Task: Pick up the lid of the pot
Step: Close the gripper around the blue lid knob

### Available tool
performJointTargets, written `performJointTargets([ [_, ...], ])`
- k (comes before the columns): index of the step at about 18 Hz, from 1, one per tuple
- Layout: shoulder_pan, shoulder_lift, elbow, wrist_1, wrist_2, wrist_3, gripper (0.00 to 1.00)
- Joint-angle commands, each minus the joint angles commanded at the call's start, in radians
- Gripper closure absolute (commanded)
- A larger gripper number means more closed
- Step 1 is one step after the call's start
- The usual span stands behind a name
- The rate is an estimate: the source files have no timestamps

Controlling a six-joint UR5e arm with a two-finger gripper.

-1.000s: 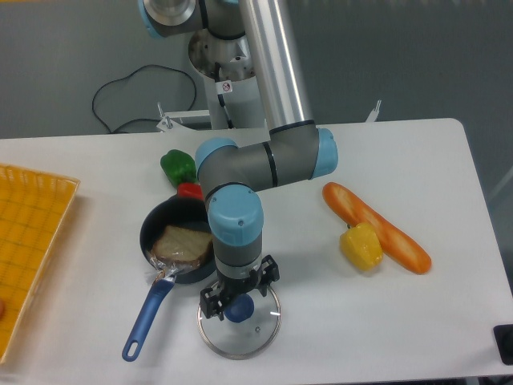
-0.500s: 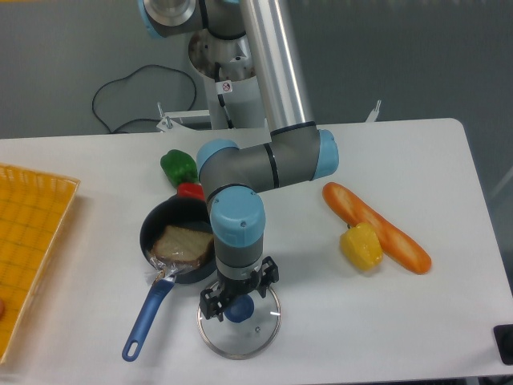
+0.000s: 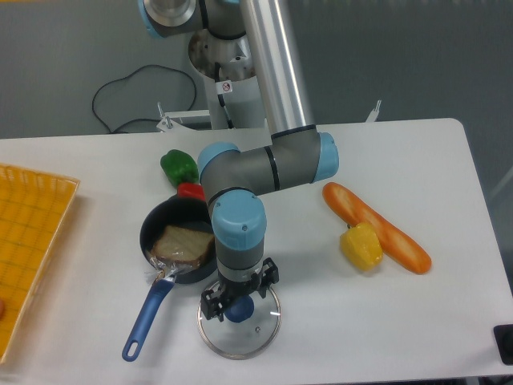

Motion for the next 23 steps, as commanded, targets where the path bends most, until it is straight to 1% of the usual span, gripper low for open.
performJointTargets([
  [3, 0.0, -0.009, 0.003, 0.0, 0.002, 0.0, 0.0],
  [23, -0.002, -0.023, 0.005, 0.003, 0.0, 0.005, 0.0],
])
